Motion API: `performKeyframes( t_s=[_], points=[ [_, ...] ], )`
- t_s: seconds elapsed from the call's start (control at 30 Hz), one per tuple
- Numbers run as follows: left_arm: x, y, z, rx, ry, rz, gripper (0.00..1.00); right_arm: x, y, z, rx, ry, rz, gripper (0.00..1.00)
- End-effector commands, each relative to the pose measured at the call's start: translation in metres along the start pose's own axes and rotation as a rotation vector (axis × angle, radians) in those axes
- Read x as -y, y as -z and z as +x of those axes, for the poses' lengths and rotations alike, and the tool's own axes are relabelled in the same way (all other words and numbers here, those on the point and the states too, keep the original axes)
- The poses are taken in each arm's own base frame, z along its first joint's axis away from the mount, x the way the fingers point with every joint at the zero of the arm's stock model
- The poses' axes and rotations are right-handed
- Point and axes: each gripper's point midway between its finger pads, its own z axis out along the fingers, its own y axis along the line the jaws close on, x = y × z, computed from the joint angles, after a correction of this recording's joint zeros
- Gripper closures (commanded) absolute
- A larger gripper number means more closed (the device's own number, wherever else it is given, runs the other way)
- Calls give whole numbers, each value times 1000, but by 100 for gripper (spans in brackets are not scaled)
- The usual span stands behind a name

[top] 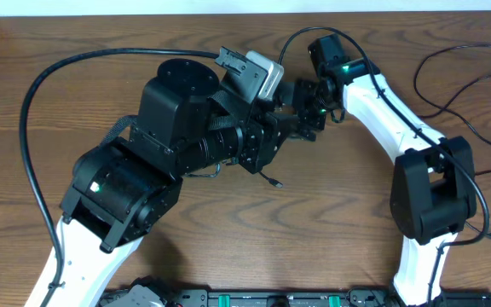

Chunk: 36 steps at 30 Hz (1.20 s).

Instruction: Untangle cables

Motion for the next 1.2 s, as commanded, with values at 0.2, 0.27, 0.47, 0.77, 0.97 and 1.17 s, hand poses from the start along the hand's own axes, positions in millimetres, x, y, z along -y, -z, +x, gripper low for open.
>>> performKeyframes(
  t_s=[0.2, 0.27, 0.47, 0.77, 0.97, 1.17],
  points=[
    [1, 5, -6, 24, -6, -5, 55, -2, -46, 16, -18, -6, -62, 67],
    [2, 5, -8, 30, -8, -4, 55, 1, -47, 15, -10, -3, -49, 99],
    [2, 5, -8, 30, -8, -4, 55, 44, -33, 21, -54, -92, 131, 99],
    [-3, 5, -9, 35, -8, -30, 55, 122, 121, 12, -32, -186, 509, 99],
    [-3, 5, -10, 40, -9, -29, 55, 150, 231, 69, -94, -355, 787, 99],
    [-3, 5, -10, 39, -9, -28, 55, 151, 285, 180, -282, -589, 895, 99]
  ],
)
